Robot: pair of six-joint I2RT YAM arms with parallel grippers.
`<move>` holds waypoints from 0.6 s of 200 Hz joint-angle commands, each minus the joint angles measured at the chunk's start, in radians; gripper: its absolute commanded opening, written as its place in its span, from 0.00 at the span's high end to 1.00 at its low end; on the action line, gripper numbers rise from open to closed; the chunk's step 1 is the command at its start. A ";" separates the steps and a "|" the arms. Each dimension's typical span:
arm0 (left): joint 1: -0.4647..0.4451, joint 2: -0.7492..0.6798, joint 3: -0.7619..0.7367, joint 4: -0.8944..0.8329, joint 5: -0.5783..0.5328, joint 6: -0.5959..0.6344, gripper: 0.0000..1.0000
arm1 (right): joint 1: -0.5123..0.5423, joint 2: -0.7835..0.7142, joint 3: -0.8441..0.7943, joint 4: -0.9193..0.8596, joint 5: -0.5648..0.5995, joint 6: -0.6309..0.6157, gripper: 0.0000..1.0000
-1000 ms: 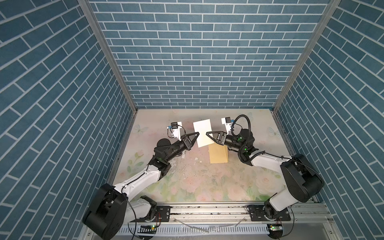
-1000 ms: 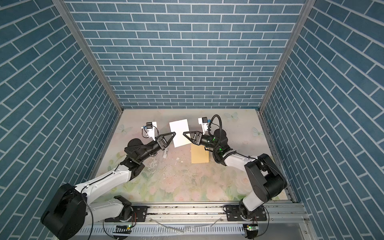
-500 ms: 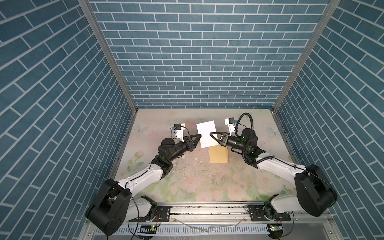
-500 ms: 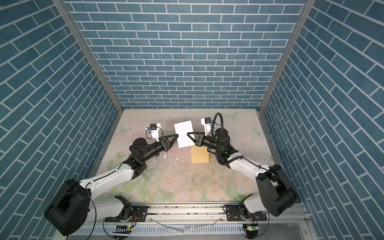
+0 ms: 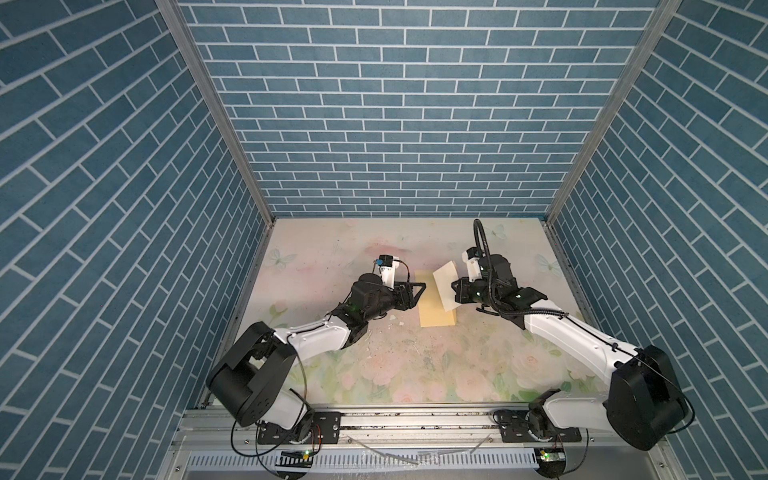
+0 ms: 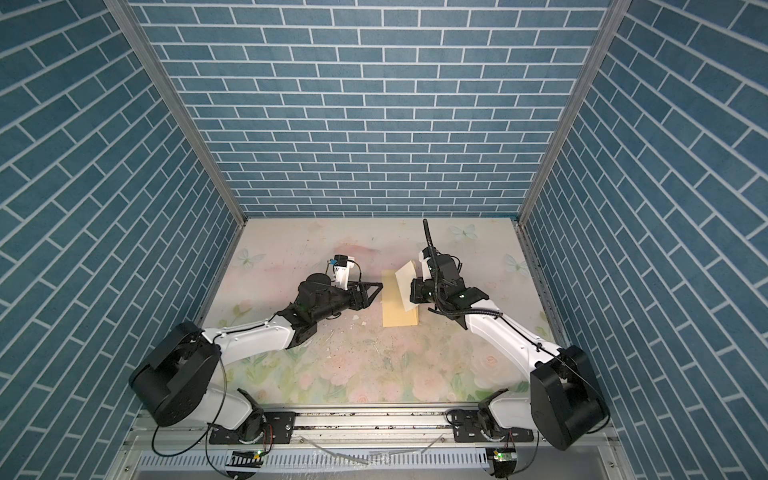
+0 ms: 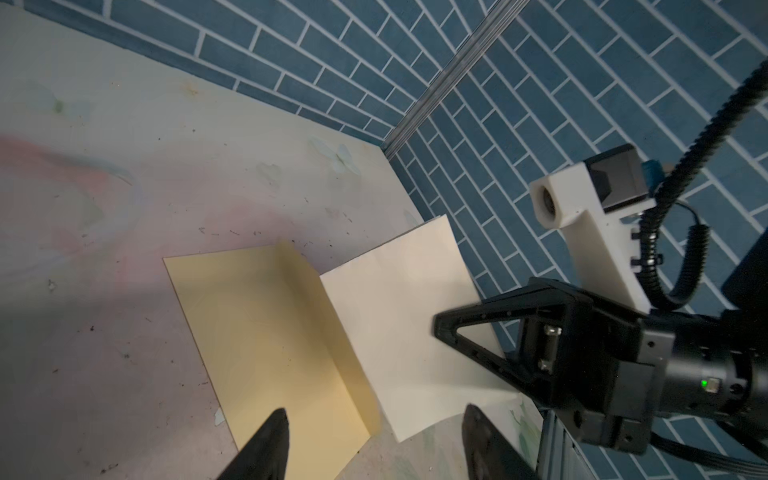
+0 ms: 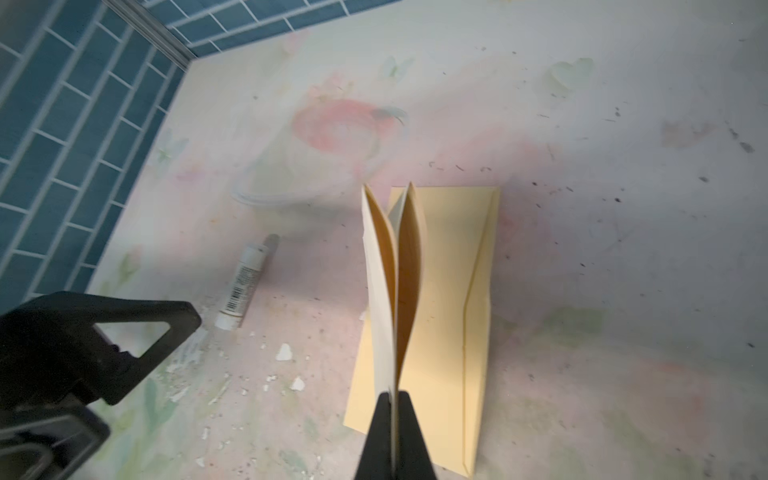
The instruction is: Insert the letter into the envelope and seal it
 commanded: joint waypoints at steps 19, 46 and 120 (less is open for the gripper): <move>-0.019 0.118 0.074 0.012 -0.022 0.013 0.33 | -0.044 0.104 0.138 -0.173 0.097 -0.120 1.00; -0.022 0.185 0.108 0.014 -0.023 0.007 0.34 | -0.069 0.176 0.187 -0.199 0.087 -0.147 1.00; -0.023 0.307 0.218 -0.131 -0.075 0.042 0.39 | -0.132 0.329 0.300 -0.275 0.033 -0.168 1.00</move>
